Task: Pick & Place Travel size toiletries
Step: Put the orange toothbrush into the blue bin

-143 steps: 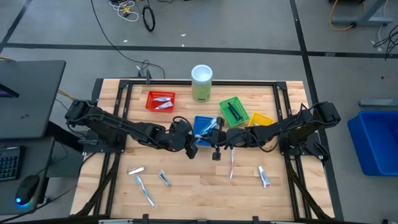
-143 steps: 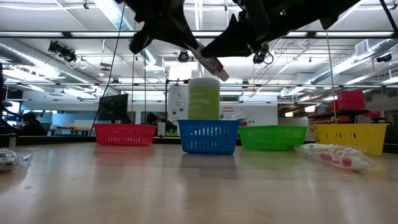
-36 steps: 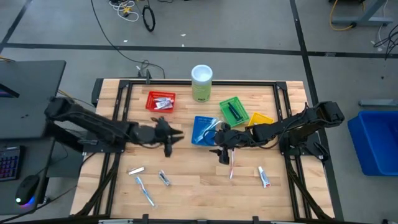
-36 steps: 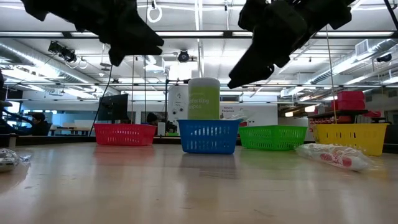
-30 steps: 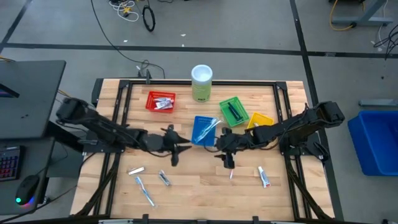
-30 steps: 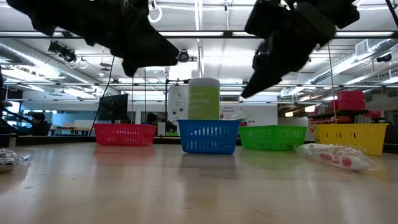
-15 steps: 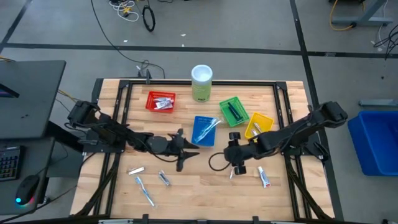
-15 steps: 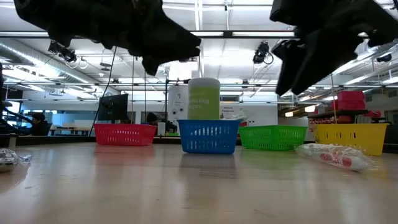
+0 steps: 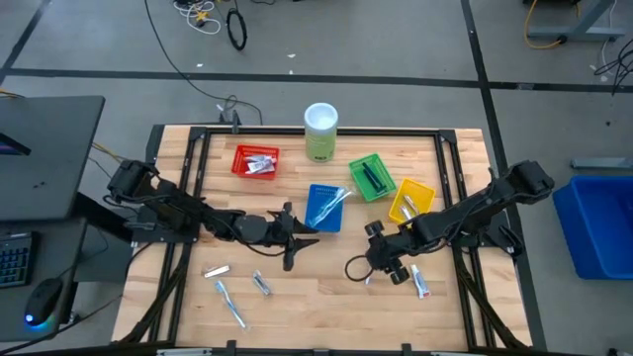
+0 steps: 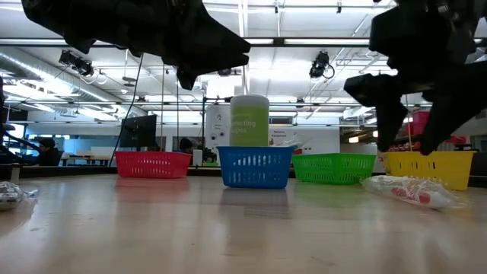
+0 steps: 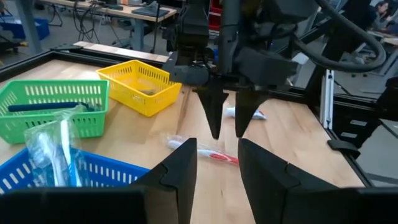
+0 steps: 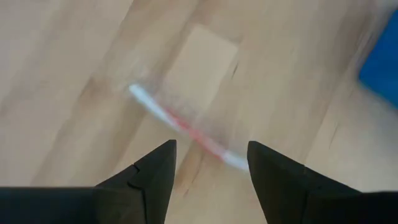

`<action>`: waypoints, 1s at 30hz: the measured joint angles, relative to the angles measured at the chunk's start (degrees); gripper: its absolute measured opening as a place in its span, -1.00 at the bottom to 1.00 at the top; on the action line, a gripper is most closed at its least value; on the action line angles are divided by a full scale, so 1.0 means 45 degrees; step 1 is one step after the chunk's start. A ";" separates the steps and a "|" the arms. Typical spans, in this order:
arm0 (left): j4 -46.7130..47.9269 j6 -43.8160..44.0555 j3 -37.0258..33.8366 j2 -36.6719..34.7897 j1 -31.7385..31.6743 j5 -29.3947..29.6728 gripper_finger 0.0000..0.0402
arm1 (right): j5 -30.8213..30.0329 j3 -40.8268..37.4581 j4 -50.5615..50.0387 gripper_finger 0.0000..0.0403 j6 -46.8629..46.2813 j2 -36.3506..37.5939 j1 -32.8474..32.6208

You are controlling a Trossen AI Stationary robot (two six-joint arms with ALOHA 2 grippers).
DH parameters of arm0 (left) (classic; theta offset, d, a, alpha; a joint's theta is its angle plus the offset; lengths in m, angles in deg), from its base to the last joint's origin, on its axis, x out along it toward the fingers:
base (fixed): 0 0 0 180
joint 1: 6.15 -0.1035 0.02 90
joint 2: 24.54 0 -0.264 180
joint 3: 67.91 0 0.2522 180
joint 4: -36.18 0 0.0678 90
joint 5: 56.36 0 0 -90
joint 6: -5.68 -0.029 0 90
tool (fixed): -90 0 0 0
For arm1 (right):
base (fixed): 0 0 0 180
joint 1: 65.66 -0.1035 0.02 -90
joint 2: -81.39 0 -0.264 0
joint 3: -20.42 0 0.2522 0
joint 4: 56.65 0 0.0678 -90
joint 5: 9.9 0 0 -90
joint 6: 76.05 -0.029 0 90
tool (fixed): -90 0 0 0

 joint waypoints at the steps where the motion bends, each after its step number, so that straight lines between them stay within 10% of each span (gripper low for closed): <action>1: 0.0000 0.0045 0.0000 0.0000 -0.0001 0.0004 -0.37 | -0.0023 -0.0193 0.0446 0.02 0.0378 0.0000 0.0005; 15: -0.0031 0.0525 0.0015 0.0005 -0.0001 0.0266 -0.37 | -0.0168 -0.2498 0.3907 -0.08 0.2661 -0.0643 0.0895; 30: -0.0053 0.0690 0.0015 0.0002 -0.0001 0.0389 -0.37 | 0.0561 -0.2535 0.4137 -0.89 0.2689 -0.1065 0.1114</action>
